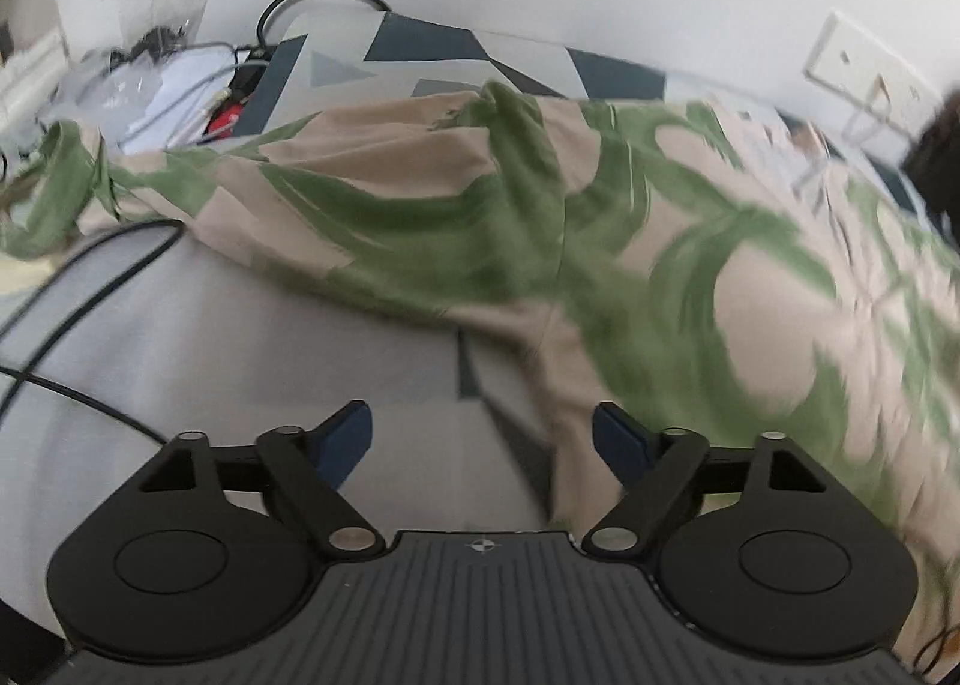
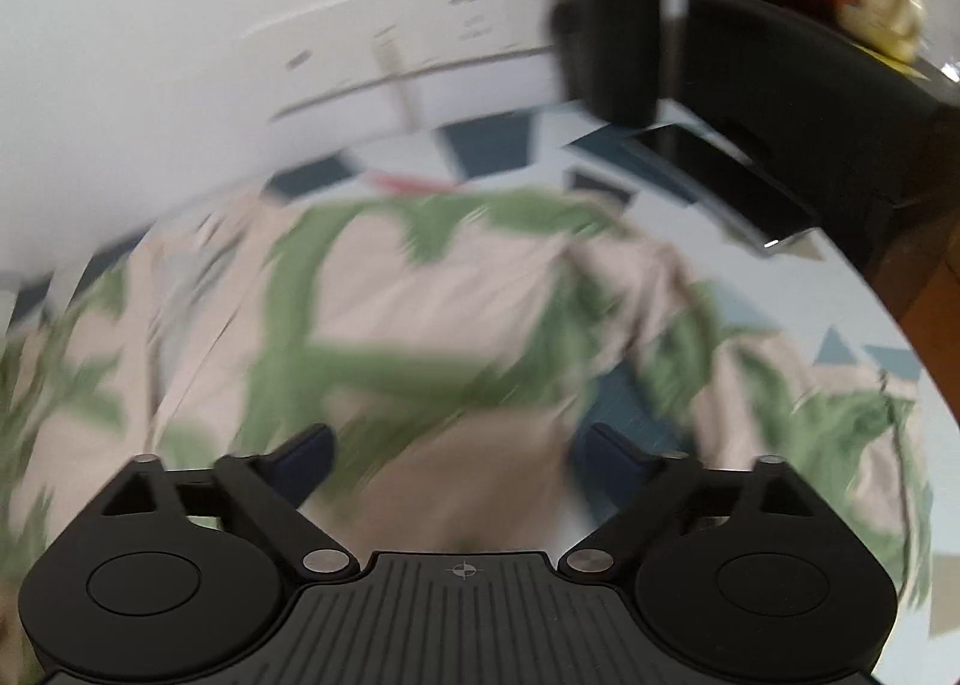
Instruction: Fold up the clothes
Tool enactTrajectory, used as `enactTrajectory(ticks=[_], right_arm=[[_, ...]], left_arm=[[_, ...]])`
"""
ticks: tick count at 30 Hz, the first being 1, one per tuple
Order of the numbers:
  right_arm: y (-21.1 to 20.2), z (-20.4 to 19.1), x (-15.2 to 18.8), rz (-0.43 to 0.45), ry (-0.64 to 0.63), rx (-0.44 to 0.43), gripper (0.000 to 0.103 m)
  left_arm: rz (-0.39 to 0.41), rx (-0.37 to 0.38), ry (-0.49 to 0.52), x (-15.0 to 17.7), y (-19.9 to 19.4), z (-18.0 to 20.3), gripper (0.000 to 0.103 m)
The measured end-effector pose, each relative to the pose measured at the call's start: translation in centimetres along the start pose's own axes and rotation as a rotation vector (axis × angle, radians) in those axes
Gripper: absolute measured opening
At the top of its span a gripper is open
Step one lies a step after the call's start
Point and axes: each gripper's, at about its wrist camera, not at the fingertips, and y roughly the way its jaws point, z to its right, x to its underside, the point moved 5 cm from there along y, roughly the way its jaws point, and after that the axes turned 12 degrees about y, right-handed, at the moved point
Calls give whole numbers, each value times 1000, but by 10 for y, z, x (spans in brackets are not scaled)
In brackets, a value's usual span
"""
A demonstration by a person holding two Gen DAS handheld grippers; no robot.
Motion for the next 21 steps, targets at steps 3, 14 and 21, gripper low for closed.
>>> enactTrajectory(ticks=[3, 14, 21], right_arm=[[-4, -24, 36, -30, -92, 16, 101], [10, -54, 94, -34, -143, 77, 102], [12, -53, 98, 39, -139, 64, 102]], left_arm=[[-16, 27, 6, 9, 6, -3, 92], [0, 17, 5, 17, 25, 3, 103], [70, -9, -24, 24, 23, 4, 103]])
